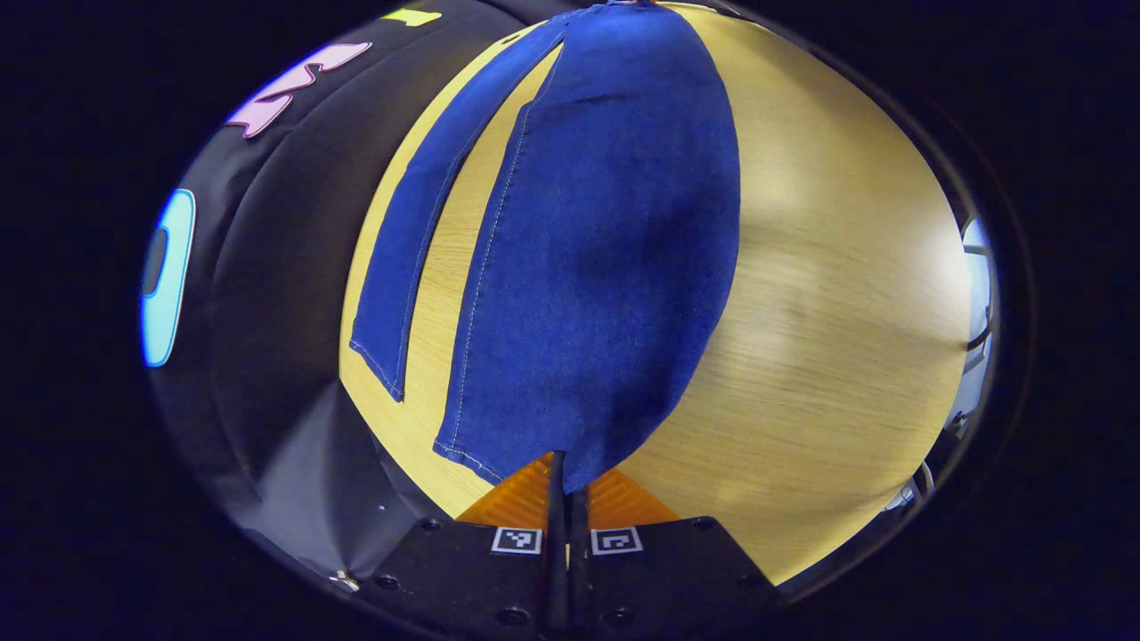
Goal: Grasp the waist and the cuffs of the jeans and fold them to make the two legs overlap; first hold the waist and fold one-third of the jeans toward the cuffs, then hold the cuffs and fold the remaining one-third in the same direction to finish folding.
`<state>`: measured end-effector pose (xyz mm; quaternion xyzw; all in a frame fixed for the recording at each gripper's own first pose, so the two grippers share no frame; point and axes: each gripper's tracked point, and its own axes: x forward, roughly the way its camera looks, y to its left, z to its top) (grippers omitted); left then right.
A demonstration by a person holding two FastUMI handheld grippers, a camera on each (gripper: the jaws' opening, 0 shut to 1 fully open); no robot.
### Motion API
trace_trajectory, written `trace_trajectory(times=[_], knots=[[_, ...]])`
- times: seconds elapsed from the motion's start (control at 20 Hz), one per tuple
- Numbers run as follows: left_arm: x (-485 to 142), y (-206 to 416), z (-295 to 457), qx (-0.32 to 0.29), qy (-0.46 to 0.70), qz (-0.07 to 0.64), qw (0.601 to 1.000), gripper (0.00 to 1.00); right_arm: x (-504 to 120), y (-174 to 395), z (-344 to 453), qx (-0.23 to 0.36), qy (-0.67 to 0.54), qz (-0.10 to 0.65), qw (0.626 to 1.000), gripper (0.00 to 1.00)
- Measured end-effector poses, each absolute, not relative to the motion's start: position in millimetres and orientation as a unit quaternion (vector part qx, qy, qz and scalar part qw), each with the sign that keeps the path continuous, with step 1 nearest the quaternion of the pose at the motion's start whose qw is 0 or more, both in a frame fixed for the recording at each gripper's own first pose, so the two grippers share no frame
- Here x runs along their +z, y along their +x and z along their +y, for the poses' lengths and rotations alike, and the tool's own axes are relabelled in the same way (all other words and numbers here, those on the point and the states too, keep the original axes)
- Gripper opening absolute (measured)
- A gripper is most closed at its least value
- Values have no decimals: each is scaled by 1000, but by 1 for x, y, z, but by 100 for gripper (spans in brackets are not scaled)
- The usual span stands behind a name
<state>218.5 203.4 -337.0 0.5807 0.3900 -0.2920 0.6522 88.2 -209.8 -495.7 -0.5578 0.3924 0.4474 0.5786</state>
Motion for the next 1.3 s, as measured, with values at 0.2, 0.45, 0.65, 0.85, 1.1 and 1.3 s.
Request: trace_trajectory(times=[0.2, 0.45, 0.65, 0.85, 1.1, 1.3], knots=[[-322, 223, 192, -308, 536, 407, 673, 6, -462, 96, -200, 437, -565, 376, 591, 5], [-286, 237, 162, -342, 471, 432, 689, 6, -399, 156, -177, 411, -544, 352, 642, 5], [-243, 288, 153, -334, 427, 429, 723, 6, -358, 238, -149, 359, -513, 333, 705, 5], [-219, 366, 148, -305, 365, 415, 776, 6, -352, 304, -134, 302, -468, 343, 757, 5], [-214, 480, 168, -239, 301, 403, 831, 6, -389, 374, -151, 201, -408, 395, 798, 5], [-239, 553, 177, -185, 256, 407, 857, 6, -434, 413, -174, 109, -326, 445, 827, 5]])
